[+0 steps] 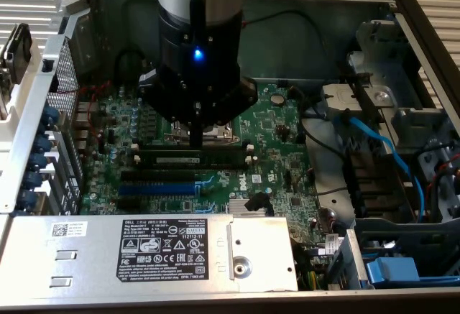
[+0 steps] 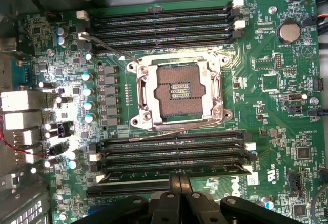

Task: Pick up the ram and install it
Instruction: 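Press down the ram until it locks into place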

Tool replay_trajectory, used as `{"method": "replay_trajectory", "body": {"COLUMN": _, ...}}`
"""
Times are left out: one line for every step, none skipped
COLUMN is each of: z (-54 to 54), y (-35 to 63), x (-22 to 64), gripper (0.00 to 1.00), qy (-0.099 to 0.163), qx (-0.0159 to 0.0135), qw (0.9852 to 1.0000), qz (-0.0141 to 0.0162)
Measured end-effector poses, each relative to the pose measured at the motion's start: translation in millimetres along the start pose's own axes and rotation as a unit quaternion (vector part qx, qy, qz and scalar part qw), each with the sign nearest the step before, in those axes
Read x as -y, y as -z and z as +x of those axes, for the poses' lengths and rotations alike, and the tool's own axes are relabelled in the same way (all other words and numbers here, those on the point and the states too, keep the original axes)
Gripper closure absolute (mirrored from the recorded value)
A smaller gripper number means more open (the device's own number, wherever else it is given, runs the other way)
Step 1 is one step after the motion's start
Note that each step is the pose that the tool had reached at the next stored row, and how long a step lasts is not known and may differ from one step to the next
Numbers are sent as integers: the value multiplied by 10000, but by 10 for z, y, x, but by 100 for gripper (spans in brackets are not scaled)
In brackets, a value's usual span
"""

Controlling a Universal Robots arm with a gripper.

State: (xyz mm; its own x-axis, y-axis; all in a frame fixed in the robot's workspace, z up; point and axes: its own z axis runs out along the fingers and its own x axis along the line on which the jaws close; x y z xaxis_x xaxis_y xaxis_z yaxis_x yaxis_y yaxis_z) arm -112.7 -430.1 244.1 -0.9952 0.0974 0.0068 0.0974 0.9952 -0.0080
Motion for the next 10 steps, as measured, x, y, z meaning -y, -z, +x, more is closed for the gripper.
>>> {"method": "replay_trajectory", "body": {"z": -3, "y": 0, "x": 1, "gripper": 90, "qy": -1, "qx": -2, "qw": 10000, "qz": -1}}
{"method": "replay_trajectory", "body": {"z": -6, "y": 1, "x": 3, "gripper": 90, "qy": -2, "qx": -4, "qw": 10000, "qz": -6}}
{"method": "replay_trajectory", "body": {"z": -7, "y": 1, "x": 6, "gripper": 90, "qy": -4, "qx": -5, "qw": 10000, "qz": -13}}
{"method": "replay_trajectory", "body": {"z": -9, "y": 1, "x": 7, "gripper": 90, "qy": -6, "qx": -6, "qw": 10000, "qz": -18}}
{"method": "replay_trajectory", "body": {"z": -10, "y": 0, "x": 7, "gripper": 90, "qy": -8, "qx": -6, "qw": 10000, "qz": -20}}
{"method": "replay_trajectory", "body": {"z": -10, "y": 0, "x": 7, "gripper": 90, "qy": -9, "qx": -6, "qw": 10000, "qz": -21}}
{"method": "replay_trajectory", "body": {"z": -10, "y": 0, "x": 8, "gripper": 90, "qy": -9, "qx": -6, "qw": 10000, "qz": -21}}
{"method": "replay_trajectory", "body": {"z": -9, "y": 0, "x": 8, "gripper": 90, "qy": -9, "qx": -6, "qw": 10000, "qz": -21}}
{"method": "replay_trajectory", "body": {"z": -9, "y": 0, "x": 8, "gripper": 90, "qy": -9, "qx": -6, "qw": 10000, "qz": -21}}
{"method": "replay_trajectory", "body": {"z": -10, "y": 0, "x": 8, "gripper": 90, "qy": -9, "qx": -6, "qw": 10000, "qz": -21}}
